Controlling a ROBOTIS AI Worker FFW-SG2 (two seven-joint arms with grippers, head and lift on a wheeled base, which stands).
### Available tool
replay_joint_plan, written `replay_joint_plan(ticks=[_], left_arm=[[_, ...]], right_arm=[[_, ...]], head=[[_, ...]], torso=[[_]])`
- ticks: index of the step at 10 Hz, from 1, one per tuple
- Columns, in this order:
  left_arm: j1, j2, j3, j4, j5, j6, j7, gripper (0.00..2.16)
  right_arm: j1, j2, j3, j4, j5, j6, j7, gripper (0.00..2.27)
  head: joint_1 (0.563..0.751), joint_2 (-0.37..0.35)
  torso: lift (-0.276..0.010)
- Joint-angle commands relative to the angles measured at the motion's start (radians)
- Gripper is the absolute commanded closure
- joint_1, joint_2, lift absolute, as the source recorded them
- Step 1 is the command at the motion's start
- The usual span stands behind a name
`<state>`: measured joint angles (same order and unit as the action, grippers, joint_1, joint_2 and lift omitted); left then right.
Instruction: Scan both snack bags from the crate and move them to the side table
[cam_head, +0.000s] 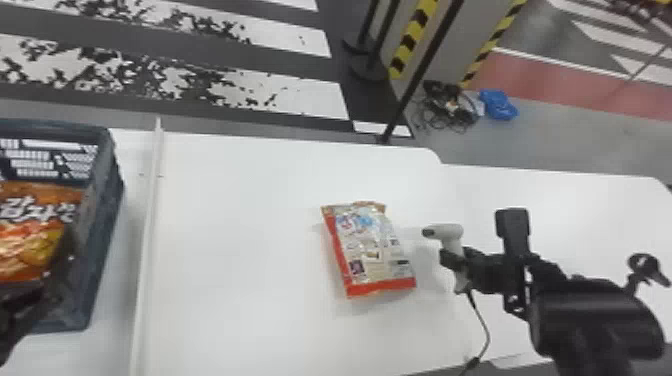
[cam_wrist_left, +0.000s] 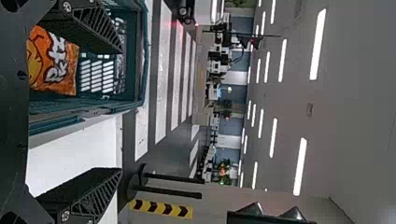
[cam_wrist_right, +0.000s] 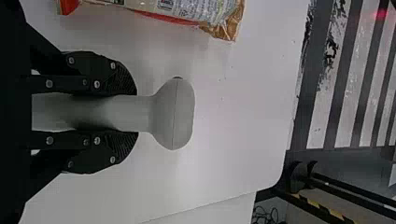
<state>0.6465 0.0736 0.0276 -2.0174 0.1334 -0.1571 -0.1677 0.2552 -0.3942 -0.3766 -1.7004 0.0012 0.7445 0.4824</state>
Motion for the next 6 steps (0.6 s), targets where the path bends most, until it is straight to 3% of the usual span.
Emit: replay_joint_plan(ticks=[1,6], left_arm=[[0.001,0.0,0.0,-0.001,0.0,0.0,0.001,0.1],[-0.001,0.0,-0.002,-0.001,0.0,0.0,0.001,0.1]], right_arm=[[0.053,0.023,-0.027,-0.096,-0.017,0.068,0.013,2.25],[0.131,0.07,-0.028,-0.255,-0.041,0.135,0.042,2.25]], head=[[0.695,-0.35],[0.695,-0.346]], torso=[[-0.075],[-0.075]])
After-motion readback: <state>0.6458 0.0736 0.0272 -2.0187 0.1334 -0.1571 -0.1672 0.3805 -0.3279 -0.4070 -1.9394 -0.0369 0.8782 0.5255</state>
